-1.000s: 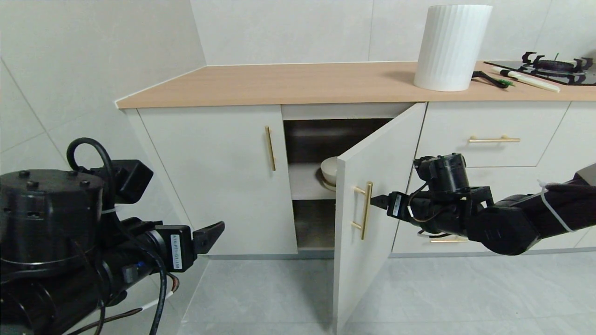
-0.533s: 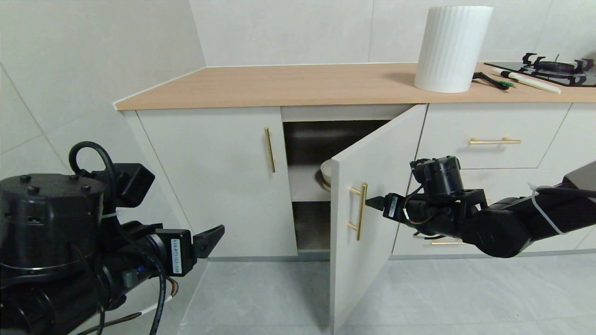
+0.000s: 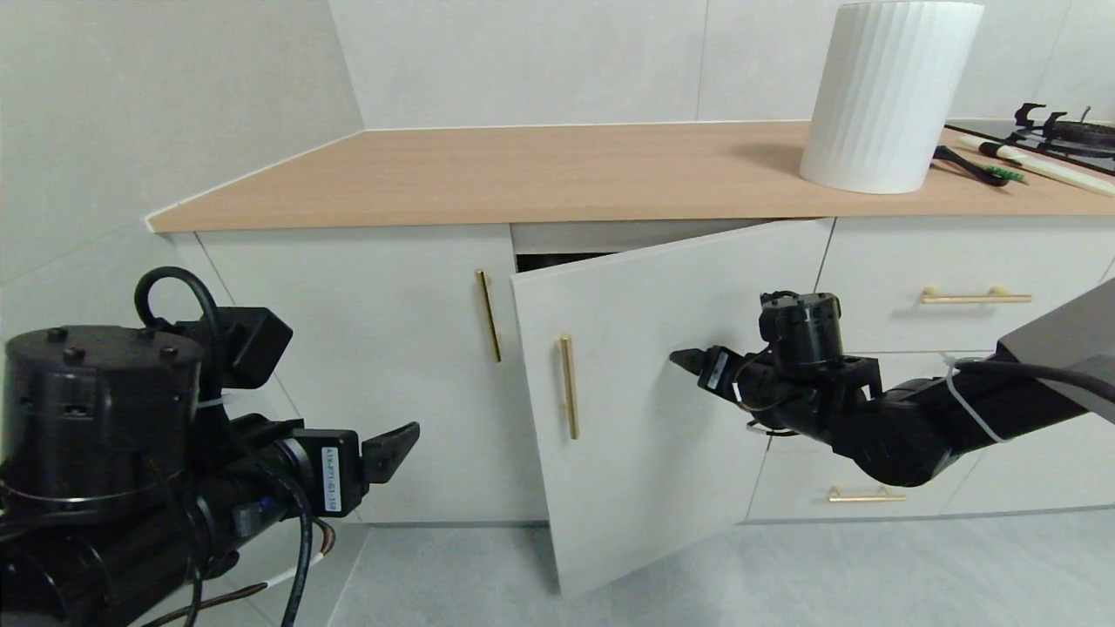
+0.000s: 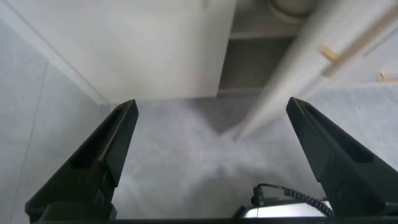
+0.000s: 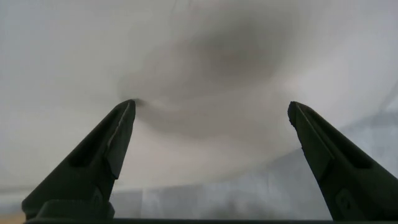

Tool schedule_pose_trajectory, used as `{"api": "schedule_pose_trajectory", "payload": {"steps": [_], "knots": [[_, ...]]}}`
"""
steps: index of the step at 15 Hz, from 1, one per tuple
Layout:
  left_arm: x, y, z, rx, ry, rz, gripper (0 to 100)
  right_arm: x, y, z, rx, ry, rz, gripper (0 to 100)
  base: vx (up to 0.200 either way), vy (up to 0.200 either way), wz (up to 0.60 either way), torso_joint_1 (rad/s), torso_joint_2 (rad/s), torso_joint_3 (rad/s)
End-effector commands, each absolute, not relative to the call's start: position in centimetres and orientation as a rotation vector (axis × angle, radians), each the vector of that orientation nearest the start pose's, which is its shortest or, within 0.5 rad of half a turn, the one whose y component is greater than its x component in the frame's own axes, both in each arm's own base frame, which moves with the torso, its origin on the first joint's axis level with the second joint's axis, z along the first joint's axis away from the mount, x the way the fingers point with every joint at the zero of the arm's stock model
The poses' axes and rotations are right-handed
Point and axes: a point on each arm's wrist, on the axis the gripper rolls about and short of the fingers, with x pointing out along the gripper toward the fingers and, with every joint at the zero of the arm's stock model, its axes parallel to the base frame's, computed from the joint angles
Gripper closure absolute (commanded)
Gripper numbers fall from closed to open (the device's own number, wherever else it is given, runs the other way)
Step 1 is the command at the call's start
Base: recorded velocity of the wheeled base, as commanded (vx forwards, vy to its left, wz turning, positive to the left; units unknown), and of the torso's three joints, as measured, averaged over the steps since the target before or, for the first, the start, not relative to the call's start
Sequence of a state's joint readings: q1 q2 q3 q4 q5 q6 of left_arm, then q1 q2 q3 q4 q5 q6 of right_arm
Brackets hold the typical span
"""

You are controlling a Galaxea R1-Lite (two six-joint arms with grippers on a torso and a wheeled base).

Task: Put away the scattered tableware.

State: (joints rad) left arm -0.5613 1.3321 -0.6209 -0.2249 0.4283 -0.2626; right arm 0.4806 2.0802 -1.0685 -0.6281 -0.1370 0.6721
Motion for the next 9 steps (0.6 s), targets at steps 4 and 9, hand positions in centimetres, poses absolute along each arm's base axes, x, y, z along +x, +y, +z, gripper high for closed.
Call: {"api": "schedule_pose_trajectory", "payload": {"steps": [4, 9], "knots": [[17.4, -9.8, 18.7, -0.024, 0.438, -0.065, 0, 36.1, 18.4, 11.3, 0.573, 0.439, 0.191, 0, 0.000, 0.000, 0.00, 0.000, 0.00, 0.000], [17.4, -9.8, 18.7, -0.025, 0.438, -0.065, 0, 37.9, 18.9, 11.1, 0.591, 0.344, 0.067, 0, 0.000, 0.000, 0.00, 0.000, 0.00, 0.000]]}}
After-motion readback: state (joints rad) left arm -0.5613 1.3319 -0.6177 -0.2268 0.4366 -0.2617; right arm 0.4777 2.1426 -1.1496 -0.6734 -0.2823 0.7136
